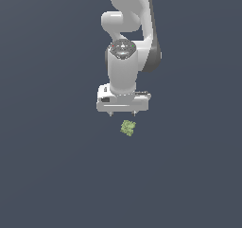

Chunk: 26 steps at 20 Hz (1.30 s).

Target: Pick up the object and move it to a goal position.

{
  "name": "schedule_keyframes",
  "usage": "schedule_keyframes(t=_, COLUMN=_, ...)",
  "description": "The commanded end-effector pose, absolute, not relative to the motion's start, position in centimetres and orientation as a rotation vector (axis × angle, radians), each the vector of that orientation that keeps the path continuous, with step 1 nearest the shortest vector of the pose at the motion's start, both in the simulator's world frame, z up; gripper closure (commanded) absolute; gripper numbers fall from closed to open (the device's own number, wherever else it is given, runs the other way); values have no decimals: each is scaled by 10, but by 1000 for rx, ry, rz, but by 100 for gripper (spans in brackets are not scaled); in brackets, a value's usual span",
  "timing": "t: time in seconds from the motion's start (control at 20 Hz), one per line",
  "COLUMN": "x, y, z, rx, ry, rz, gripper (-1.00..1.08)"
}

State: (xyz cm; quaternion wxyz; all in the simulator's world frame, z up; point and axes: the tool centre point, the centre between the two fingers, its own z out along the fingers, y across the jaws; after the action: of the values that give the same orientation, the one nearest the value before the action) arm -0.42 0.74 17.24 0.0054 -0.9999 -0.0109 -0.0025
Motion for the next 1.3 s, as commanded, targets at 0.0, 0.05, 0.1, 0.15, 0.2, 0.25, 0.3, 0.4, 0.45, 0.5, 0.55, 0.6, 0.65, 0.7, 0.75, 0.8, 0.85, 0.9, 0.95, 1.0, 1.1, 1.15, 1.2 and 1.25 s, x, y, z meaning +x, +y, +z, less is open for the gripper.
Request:
schedule_keyframes(t=0.0, x=-4, y=7, z=172, rx=-3131, ry=-34, rz=-8, gripper=-92)
schedule_keyframes(t=0.05, x=-4, y=7, z=172, rx=-3131, ry=-33, rz=-8, gripper=-92)
schedule_keyframes(t=0.1, x=-4, y=6, z=173, rx=-3131, ry=-31, rz=-10, gripper=-92)
schedule_keyframes(t=0.15, x=-3, y=3, z=173, rx=-3132, ry=-26, rz=-13, gripper=-92)
schedule_keyframes(t=0.2, x=-2, y=0, z=174, rx=-3134, ry=-19, rz=-16, gripper=-92)
schedule_keyframes(t=0.25, x=-1, y=-4, z=174, rx=-3135, ry=-11, rz=-21, gripper=-92)
schedule_keyframes(t=0.3, x=1, y=-9, z=175, rx=-3137, ry=-1, rz=-26, gripper=-92)
schedule_keyframes(t=0.4, x=3, y=-18, z=177, rx=-3141, ry=19, rz=-37, gripper=-92)
schedule_keyframes(t=0.45, x=4, y=-21, z=177, rx=-3142, ry=26, rz=-40, gripper=-92)
schedule_keyframes(t=0.5, x=5, y=-23, z=178, rx=-3143, ry=31, rz=-43, gripper=-92)
schedule_keyframes(t=0.55, x=5, y=-25, z=178, rx=-3144, ry=34, rz=-44, gripper=-92)
schedule_keyframes(t=0.6, x=5, y=-25, z=178, rx=-3144, ry=35, rz=-44, gripper=-92)
schedule_keyframes(t=0.65, x=5, y=-24, z=178, rx=-3143, ry=34, rz=-44, gripper=-92)
schedule_keyframes(t=0.7, x=5, y=-23, z=178, rx=-3143, ry=31, rz=-43, gripper=-92)
schedule_keyframes(t=0.75, x=4, y=-23, z=178, rx=-3143, ry=28, rz=-42, gripper=-92)
schedule_keyframes(t=0.8, x=4, y=-24, z=178, rx=-3143, ry=28, rz=-42, gripper=-92)
schedule_keyframes(t=0.85, x=4, y=-23, z=178, rx=-3143, ry=29, rz=-43, gripper=-92)
schedule_keyframes(t=0.9, x=4, y=-23, z=178, rx=-3143, ry=32, rz=-42, gripper=-92)
schedule_keyframes(t=0.95, x=4, y=-23, z=177, rx=-3143, ry=37, rz=-42, gripper=-92)
schedule_keyframes(t=1.0, x=4, y=-22, z=176, rx=-3143, ry=43, rz=-42, gripper=-92)
schedule_keyframes(t=1.1, x=4, y=-21, z=174, rx=-3142, ry=61, rz=-41, gripper=-92)
schedule_keyframes(t=1.15, x=4, y=-19, z=172, rx=-3141, ry=72, rz=-40, gripper=-92)
schedule_keyframes(t=1.2, x=4, y=-18, z=170, rx=-3141, ry=85, rz=-39, gripper=-92)
schedule_keyframes(t=1.25, x=3, y=-17, z=168, rx=-3140, ry=99, rz=-38, gripper=-92)
